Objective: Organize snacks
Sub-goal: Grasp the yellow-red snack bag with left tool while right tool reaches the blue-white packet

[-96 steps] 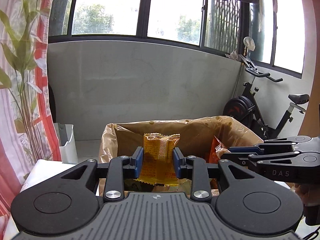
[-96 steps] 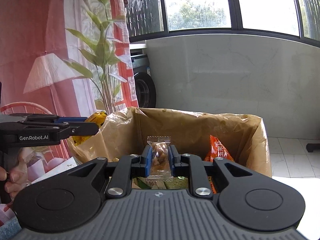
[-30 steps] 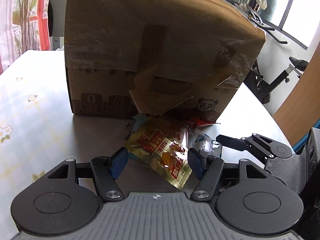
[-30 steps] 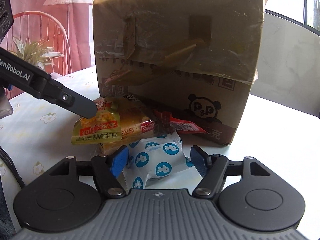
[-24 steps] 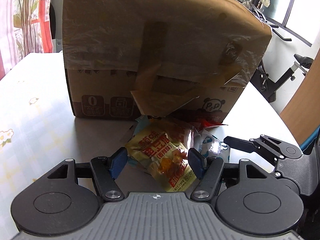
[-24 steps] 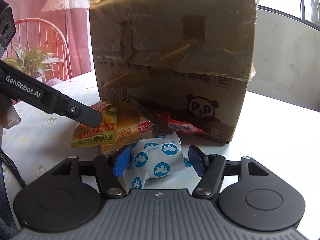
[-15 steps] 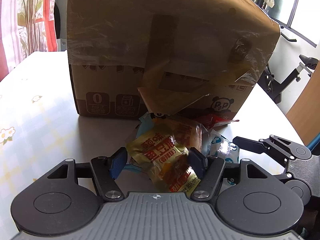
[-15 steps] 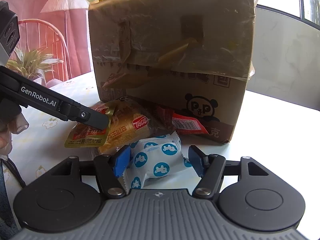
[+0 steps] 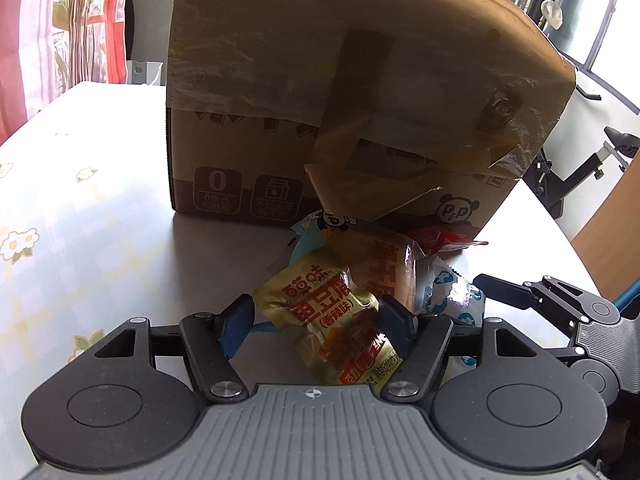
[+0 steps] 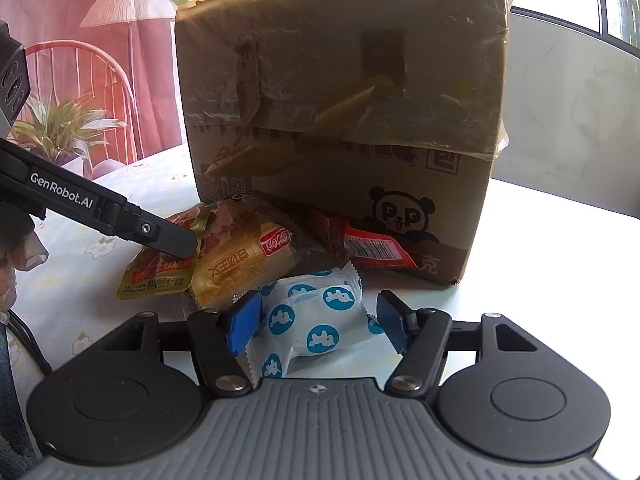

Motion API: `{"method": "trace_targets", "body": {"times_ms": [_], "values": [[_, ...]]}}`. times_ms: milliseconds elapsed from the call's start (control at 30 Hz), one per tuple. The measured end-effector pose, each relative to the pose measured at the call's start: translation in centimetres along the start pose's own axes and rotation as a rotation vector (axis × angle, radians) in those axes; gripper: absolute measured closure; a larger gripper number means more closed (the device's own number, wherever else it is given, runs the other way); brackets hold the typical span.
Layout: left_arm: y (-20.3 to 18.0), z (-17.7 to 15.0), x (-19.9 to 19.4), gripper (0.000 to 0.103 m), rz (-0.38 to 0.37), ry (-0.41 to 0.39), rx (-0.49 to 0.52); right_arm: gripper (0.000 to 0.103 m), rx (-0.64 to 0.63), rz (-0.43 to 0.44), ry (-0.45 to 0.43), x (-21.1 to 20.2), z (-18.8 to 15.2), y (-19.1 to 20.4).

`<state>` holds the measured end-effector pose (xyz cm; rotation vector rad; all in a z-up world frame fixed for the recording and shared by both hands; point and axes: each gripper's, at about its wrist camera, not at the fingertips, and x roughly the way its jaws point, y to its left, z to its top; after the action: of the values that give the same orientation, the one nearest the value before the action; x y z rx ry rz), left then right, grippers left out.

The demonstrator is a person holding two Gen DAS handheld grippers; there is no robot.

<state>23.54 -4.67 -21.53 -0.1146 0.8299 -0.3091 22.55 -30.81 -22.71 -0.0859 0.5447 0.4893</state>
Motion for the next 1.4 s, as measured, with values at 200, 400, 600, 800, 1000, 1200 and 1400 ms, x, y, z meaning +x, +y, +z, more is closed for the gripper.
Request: {"method": "trace_targets", "body": {"times_ms": [200,400,600,800,1000,1200,1400], "values": [[0.2,-0.1,0.1,0.030,-0.013,0.000,-0.006,0.037,0.001,0.001,0.000,0.0,0.0,0.0],[0.4,-0.2,0.3,0.031,-0.038,0.005,-0.030,0.037,0.003,0.001,0.000,0.0,0.0,0.0],[-0.2,0.0,-1.2,0.065,-0.034,-0.063,0.025,0.037,0.005,0.002,0.000,0.0,0.0,0.0],[0.1,0.5,-2.1,0.101,-0.021,-0.089,0.022,0.037,0.007,0.002,0.001,0.1,-0.1,0.0],[1.0,1.3,-3.5,0.101,-0.010,-0.167,-0.009,0.037,0.007,0.003,0.001,0.0,-0.1,0.0],[2.9,1.8,-3.0,0.101,0.028,-0.147,-0.070,0.037,0.009,0.004,0.001,0.1,-0.1,0.0],[3.4,1.9,-2.2,0.065,-0.003,-0.131,-0.110,0.037,0.010,0.005,0.002,0.1,-0.1,0.0]]}}
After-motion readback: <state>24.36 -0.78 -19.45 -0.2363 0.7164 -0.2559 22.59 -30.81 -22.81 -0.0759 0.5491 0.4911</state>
